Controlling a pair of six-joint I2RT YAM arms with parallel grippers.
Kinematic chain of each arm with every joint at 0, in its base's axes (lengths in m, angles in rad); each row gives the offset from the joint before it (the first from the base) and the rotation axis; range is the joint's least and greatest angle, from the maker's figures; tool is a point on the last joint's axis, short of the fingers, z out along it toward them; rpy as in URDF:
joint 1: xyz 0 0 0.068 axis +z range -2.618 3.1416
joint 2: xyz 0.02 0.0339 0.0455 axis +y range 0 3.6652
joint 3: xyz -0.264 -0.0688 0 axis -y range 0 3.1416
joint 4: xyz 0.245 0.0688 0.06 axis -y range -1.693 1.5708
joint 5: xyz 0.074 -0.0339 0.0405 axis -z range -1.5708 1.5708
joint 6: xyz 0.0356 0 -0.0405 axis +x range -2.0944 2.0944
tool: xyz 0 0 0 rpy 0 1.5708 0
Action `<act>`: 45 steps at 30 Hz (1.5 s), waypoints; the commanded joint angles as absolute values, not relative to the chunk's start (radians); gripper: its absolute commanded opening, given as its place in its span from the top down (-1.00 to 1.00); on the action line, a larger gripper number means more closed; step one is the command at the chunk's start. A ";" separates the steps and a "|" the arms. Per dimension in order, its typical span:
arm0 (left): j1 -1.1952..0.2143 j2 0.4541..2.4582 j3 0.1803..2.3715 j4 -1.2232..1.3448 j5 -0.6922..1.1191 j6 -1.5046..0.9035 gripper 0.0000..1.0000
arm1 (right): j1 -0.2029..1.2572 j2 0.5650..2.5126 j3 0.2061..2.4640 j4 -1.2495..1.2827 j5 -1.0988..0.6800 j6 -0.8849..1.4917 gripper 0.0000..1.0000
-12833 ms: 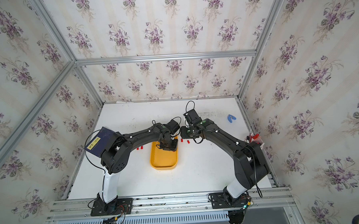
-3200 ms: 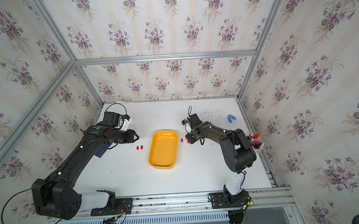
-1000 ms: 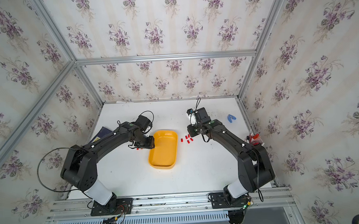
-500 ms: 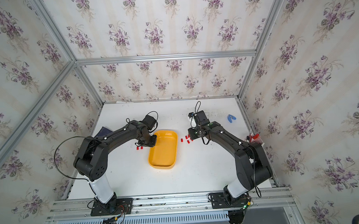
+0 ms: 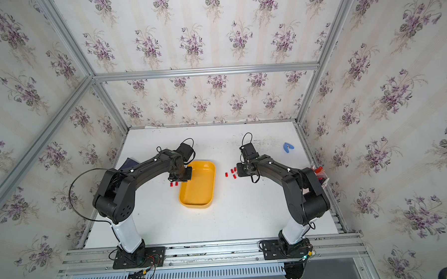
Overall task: Take the screw protection sleeves out of the storage box
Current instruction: Move the storage box to the center of the board.
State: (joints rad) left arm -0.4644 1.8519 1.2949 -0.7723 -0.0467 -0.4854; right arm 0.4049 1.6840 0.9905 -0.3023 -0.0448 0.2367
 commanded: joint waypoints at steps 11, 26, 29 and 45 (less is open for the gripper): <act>-0.445 1.793 1.256 -0.709 0.030 -0.529 0.43 | 0.399 1.738 0.966 -0.209 -0.056 0.293 0.85; -0.448 1.794 1.251 -0.704 0.067 -0.542 0.38 | 0.400 1.766 0.972 -0.194 -0.058 0.300 0.85; -0.447 1.792 1.253 -0.704 0.065 -0.543 0.38 | 0.399 1.766 0.964 -0.192 -0.062 0.305 0.85; -0.448 1.785 1.259 -0.704 0.072 -0.549 0.35 | 0.399 1.766 0.962 -0.193 -0.085 0.311 0.85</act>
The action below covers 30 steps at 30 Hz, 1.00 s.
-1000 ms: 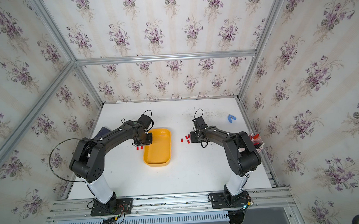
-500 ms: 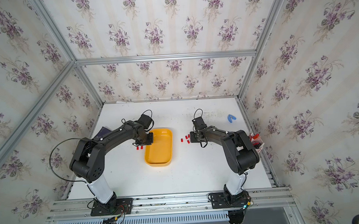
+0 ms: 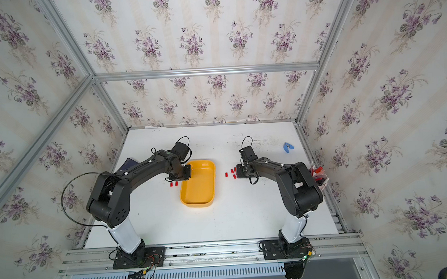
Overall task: Take the screw protection sleeves out of the storage box
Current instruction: Move the storage box to the center of the board, then adjust the screw protection sleeve at the center of the board.
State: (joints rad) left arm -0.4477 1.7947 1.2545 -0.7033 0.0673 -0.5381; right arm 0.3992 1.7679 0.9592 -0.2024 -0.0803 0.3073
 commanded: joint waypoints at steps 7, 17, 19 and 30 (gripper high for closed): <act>-0.448 1.776 1.251 -0.699 0.072 -0.551 0.25 | 0.397 1.758 0.965 -0.196 -0.058 0.310 0.84; -0.447 1.735 1.246 -0.699 0.058 -0.562 -0.09 | 0.372 1.647 1.006 -0.243 0.011 0.275 0.74; -0.446 1.715 1.250 -0.693 0.060 -0.566 -0.16 | 0.369 1.589 1.010 -0.245 0.054 0.254 0.68; -0.442 1.532 1.351 -0.684 -0.039 -0.478 -0.98 | 0.348 1.227 0.873 0.010 0.335 0.078 -0.34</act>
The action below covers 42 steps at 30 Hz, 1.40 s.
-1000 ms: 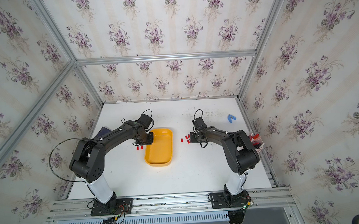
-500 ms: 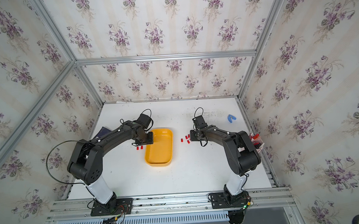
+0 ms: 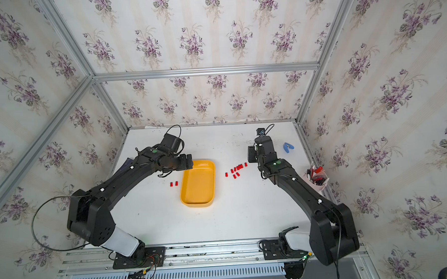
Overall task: Take the screw protection sleeves out of the storage box
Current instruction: Adjust the screw protection sleeve at the center of the board.
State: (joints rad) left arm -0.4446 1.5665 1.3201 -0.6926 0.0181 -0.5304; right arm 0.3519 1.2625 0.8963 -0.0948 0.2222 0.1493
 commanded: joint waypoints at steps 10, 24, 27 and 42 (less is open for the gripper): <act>-0.402 1.365 1.399 -0.681 -0.098 -0.357 -0.99 | 0.302 1.171 0.820 0.039 0.257 0.117 -0.61; -0.359 1.248 1.257 -0.730 0.030 -0.295 -0.99 | 0.292 1.427 0.839 -0.072 -0.096 0.315 -0.05; -0.350 1.238 1.240 -0.747 0.102 -0.289 -0.99 | 0.287 1.484 0.916 -0.180 -0.132 0.262 -0.08; -0.350 1.214 1.183 -0.751 0.236 -0.232 -0.99 | 0.293 1.641 1.043 -0.354 -0.179 0.188 -0.01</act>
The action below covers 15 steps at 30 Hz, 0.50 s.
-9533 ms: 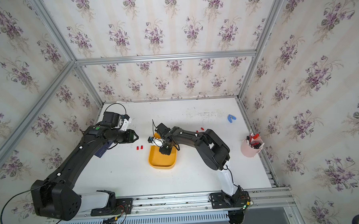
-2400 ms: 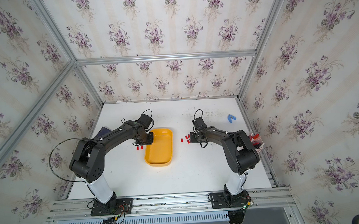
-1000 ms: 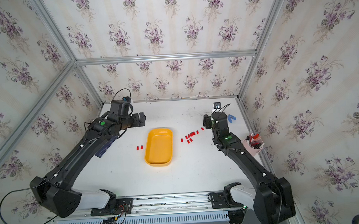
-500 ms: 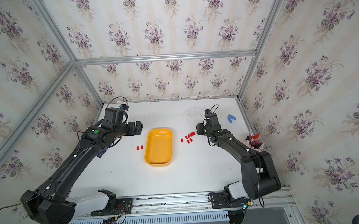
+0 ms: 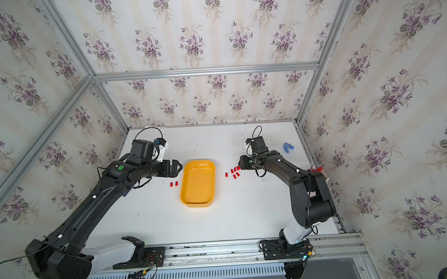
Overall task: Take the screw protection sleeves out of the storage box
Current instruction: Adjust the screw protection sleeve at the center of the board.
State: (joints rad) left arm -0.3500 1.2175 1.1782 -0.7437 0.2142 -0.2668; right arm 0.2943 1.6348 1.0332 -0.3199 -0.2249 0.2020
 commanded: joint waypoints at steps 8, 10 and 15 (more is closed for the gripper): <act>-0.348 1.190 1.180 -0.749 0.189 -0.218 -0.99 | 0.290 1.624 1.068 -0.322 -0.156 0.190 -0.01; -0.343 1.181 1.180 -0.750 0.142 -0.222 -0.99 | 0.290 1.577 1.032 -0.250 -0.156 0.198 -0.02; -0.258 1.154 1.157 -0.721 0.059 -0.261 -0.99 | 0.290 1.451 0.961 -0.144 -0.033 0.179 -0.08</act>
